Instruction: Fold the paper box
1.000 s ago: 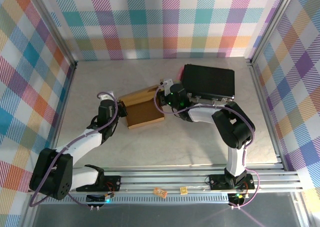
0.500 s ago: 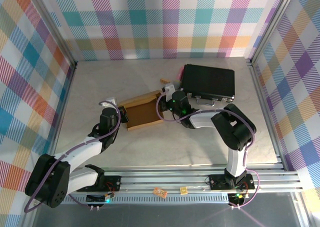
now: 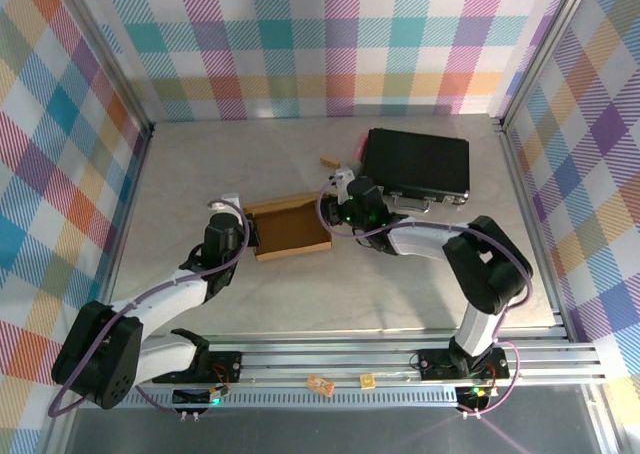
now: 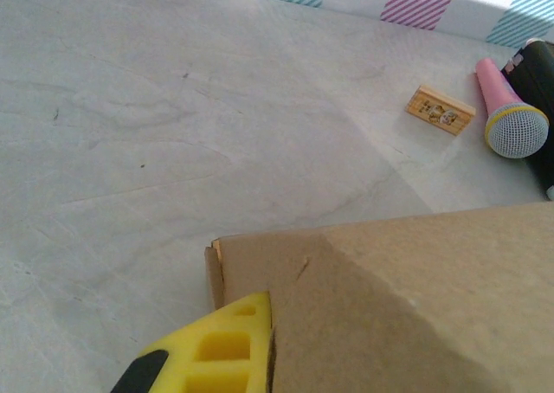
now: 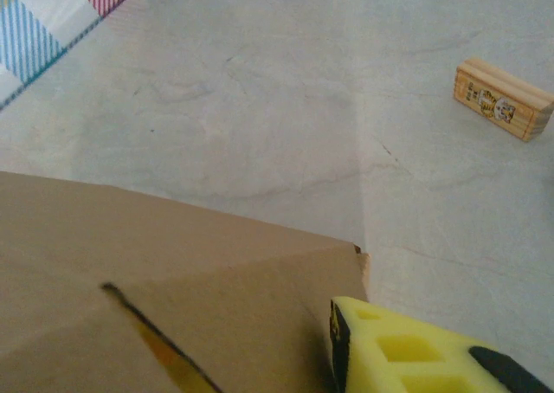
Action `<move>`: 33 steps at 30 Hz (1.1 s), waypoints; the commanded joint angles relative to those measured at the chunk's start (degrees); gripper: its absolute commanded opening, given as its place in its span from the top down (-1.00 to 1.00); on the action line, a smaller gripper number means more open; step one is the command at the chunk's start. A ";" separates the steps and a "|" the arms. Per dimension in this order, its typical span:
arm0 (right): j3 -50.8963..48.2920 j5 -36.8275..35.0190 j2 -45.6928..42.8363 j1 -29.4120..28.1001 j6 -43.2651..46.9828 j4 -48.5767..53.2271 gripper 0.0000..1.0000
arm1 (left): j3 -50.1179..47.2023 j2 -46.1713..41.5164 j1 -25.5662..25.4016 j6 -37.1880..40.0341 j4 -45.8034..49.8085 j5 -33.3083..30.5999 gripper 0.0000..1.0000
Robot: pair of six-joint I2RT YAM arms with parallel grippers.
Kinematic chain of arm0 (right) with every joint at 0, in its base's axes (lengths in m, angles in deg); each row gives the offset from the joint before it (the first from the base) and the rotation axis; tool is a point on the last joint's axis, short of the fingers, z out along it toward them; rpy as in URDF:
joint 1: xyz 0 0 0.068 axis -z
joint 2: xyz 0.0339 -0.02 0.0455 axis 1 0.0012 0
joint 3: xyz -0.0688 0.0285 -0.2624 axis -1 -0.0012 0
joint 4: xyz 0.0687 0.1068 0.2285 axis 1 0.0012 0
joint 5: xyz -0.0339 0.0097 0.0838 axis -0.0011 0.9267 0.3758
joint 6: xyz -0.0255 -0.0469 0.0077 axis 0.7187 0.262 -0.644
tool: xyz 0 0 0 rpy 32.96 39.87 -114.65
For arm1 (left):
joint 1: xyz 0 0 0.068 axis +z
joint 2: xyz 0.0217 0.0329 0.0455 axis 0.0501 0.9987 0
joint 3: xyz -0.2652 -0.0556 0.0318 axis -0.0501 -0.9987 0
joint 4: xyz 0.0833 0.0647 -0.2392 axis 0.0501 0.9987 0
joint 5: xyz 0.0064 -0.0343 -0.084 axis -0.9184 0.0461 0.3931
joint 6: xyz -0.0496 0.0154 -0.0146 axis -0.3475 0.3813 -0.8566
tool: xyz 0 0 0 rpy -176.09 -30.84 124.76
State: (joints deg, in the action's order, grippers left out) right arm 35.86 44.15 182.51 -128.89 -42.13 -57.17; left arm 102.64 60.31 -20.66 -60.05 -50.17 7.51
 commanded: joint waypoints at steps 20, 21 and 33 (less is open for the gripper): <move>28.07 5.74 -11.15 15.53 -42.04 55.47 -0.21 | 9.33 4.77 -1.08 4.48 12.97 3.98 1.00; 29.80 9.10 -8.19 16.55 -44.93 56.86 -0.16 | 9.22 4.91 -1.08 4.19 12.61 3.74 1.00; 39.69 26.94 10.61 17.47 -59.91 57.69 0.05 | 9.03 6.08 -1.08 2.53 10.29 2.56 1.00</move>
State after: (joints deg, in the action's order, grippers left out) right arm 71.01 66.18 193.62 -111.01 -98.17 -1.02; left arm 111.80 65.46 -20.77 -56.48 -41.73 9.78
